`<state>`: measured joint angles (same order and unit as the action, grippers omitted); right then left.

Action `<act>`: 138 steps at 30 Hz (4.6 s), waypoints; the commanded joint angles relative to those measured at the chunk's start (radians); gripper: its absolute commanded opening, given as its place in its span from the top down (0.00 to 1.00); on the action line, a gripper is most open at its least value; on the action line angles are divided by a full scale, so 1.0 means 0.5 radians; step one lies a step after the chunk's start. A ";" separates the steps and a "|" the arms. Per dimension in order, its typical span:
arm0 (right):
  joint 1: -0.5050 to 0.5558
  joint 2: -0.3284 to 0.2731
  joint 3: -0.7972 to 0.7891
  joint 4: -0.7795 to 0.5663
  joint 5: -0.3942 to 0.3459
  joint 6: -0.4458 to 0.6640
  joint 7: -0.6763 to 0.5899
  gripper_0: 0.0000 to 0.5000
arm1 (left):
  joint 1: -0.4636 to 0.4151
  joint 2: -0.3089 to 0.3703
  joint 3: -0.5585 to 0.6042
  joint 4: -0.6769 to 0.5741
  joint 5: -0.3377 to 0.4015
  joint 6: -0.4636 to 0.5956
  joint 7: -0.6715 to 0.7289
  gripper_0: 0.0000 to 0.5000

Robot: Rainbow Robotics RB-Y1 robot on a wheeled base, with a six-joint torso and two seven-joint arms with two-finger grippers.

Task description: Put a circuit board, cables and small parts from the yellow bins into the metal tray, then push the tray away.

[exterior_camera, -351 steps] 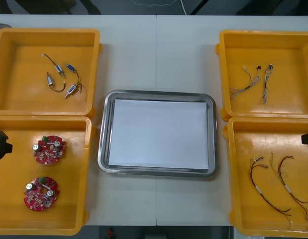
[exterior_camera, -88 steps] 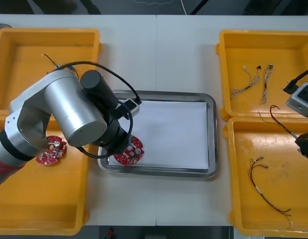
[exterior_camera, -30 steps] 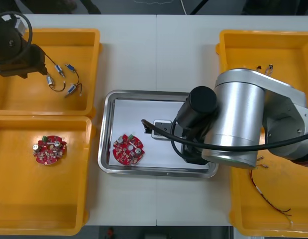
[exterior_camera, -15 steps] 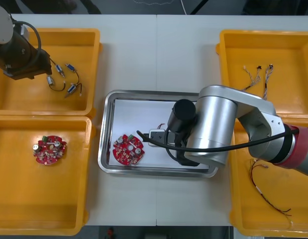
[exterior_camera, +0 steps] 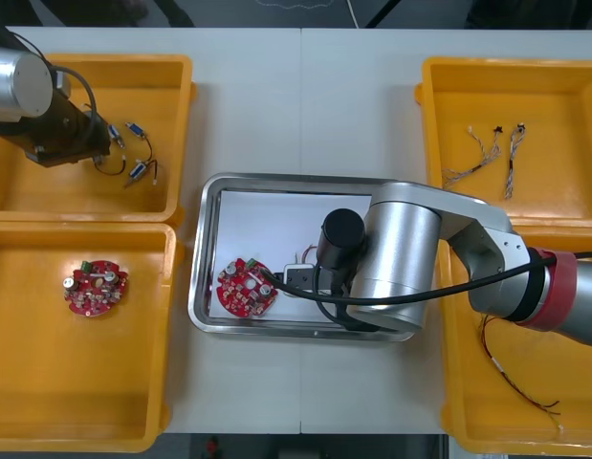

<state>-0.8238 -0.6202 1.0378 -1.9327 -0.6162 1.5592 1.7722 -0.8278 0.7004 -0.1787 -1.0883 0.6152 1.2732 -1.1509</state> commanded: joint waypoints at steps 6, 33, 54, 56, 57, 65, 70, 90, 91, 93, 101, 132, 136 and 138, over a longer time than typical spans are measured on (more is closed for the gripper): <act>-0.027 0.044 -0.014 -0.028 -0.010 -0.050 -0.038 0.00 | -0.099 -0.026 -0.097 0.051 -0.016 -0.098 0.194 0.00; -0.027 0.096 -0.950 -0.497 -0.105 0.721 -0.078 0.00 | -0.069 0.013 0.143 -0.302 -0.065 0.436 0.148 1.00; 0.141 -0.149 -1.870 -0.378 -0.059 0.721 -0.130 0.00 | -0.069 -0.155 0.011 -1.256 -0.071 1.293 0.197 1.00; 0.141 -0.149 -1.928 -0.310 -0.038 0.721 -0.136 0.00 | -0.069 -0.186 -0.035 -1.302 -0.071 1.293 0.216 1.00; 0.141 -0.149 -1.968 -0.267 -0.022 0.721 -0.139 0.00 | -0.069 -0.204 -0.066 -1.324 -0.071 1.293 0.228 1.00; 0.138 -0.149 -2.112 -0.065 0.171 0.721 -0.173 0.00 | -0.069 -0.355 -0.278 -1.385 -0.101 1.293 0.308 1.00; 0.129 -0.149 -2.149 0.101 0.226 0.721 -0.197 0.00 | -0.065 -0.450 -0.379 -1.388 -0.138 1.289 0.354 1.00; -0.325 -0.070 -2.232 1.310 0.355 0.493 -0.314 0.00 | -0.065 -0.569 -0.861 -1.054 -0.200 0.715 0.538 1.00; -0.340 -0.066 -2.232 1.356 0.352 0.447 -0.326 0.00 | -0.065 -0.573 -0.870 -1.029 -0.200 0.684 0.535 1.00; -0.356 -0.060 -2.232 1.402 0.349 0.376 -0.341 0.00 | -0.062 -0.579 -0.879 -1.005 -0.203 0.650 0.538 1.00; -0.368 -0.017 -2.232 1.626 0.346 0.137 -0.525 0.00 | 0.017 -0.585 -0.879 -0.986 -0.276 0.531 0.522 0.99; -0.442 0.096 -2.232 2.396 0.260 -0.394 -0.783 0.00 | -0.084 -0.425 -0.066 -1.517 0.012 1.293 0.590 0.00; -0.426 0.105 -2.232 2.423 0.254 -0.394 -0.789 0.00 | -0.142 -0.346 0.041 -1.456 0.040 1.293 0.575 0.00; -0.414 0.108 -2.232 2.427 0.251 -0.400 -0.789 0.00 | -0.167 -0.303 0.084 -1.410 0.043 1.293 0.565 0.00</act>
<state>-0.9956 -0.5826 -0.0505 -0.7129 -0.4800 1.3701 1.4120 -0.8465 0.4877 -0.1814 -1.8096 0.6222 1.9105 -0.9299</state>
